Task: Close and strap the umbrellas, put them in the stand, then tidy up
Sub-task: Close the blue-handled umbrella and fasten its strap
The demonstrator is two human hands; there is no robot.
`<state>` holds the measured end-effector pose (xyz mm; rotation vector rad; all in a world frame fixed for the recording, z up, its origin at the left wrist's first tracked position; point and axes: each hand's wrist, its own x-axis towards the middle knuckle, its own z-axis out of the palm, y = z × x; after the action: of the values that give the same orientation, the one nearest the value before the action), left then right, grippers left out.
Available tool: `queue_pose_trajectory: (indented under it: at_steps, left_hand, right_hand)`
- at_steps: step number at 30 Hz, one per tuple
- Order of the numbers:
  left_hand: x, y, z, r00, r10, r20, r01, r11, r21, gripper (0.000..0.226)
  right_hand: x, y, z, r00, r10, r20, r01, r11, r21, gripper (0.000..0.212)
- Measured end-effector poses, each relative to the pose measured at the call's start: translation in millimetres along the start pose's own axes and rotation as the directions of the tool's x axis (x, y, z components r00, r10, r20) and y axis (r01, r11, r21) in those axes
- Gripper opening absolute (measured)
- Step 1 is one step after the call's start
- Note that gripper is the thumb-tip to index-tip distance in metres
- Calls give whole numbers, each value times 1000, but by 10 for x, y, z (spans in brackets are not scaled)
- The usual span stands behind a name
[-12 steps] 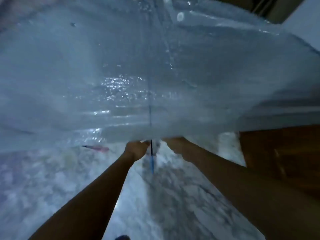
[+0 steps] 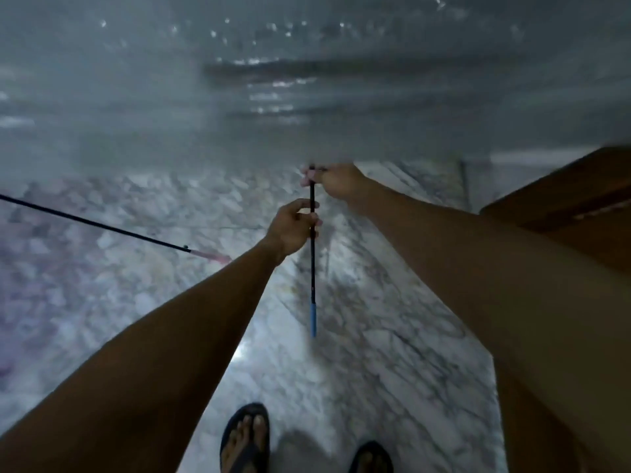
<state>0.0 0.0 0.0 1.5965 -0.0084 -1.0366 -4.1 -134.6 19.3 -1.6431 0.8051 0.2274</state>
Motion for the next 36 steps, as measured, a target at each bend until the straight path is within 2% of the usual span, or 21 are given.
queue_pose_trajectory:
  at_steps: [6, 10, 14, 16, 19, 23, 28, 31, 34, 36]
  left_hand:
    - [-961, 467, 123, 972, -123, 201, 117, 992, 38, 31]
    - [-1753, 878, 381, 941, -169, 293, 134, 982, 135, 29]
    - [-2608, 1365, 578, 877, -222, 426, 185, 975, 126, 21]
    - [-3042, 1616, 630, 833, -237, 499, 174, 970, 171, 16]
    - [-3640, 1998, 651, 776, -220, 591, 63, 960, 274, 7]
    - [-4337, 2371, 677, 728, -233, 644, -58, 916, 397, 9]
    - [-5379, 2562, 696, 710, -215, 671, -173, 870, 462, 15]
    - [-6111, 2503, 636, 709, -163, 686, -281, 827, 486, 18]
    - [-6905, 2316, 568, 693, -80, 716, -457, 719, 523, 29]
    - [-7483, 2174, 504, 641, 4, 768, -582, 654, 483, 32]
  right_hand:
    - [-1125, -438, -310, 996, 84, 42, -82, 995, -51, 26]
    - [-2006, -716, -532, 989, 148, -20, -148, 988, -31, 26]
    - [-2948, -1077, -817, 975, 214, -69, -217, 976, -39, 16]
    - [-3430, -1284, -960, 972, 214, -100, -217, 976, -27, 11]
    - [-4186, -1626, -1076, 962, 205, -180, -201, 979, 37, 8]
    - [-5125, -1909, -1051, 922, 232, -310, -190, 969, 160, 8]
    - [-6349, -2080, -789, 827, 229, -514, -103, 960, 262, 26]
    - [-7165, -1966, -432, 718, 266, -644, -22, 933, 360, 10]
    - [-8001, -1770, 28, 602, 314, -734, 92, 886, 454, 29]
    - [-8601, -1720, 360, 522, 359, -773, 147, 856, 496, 31]
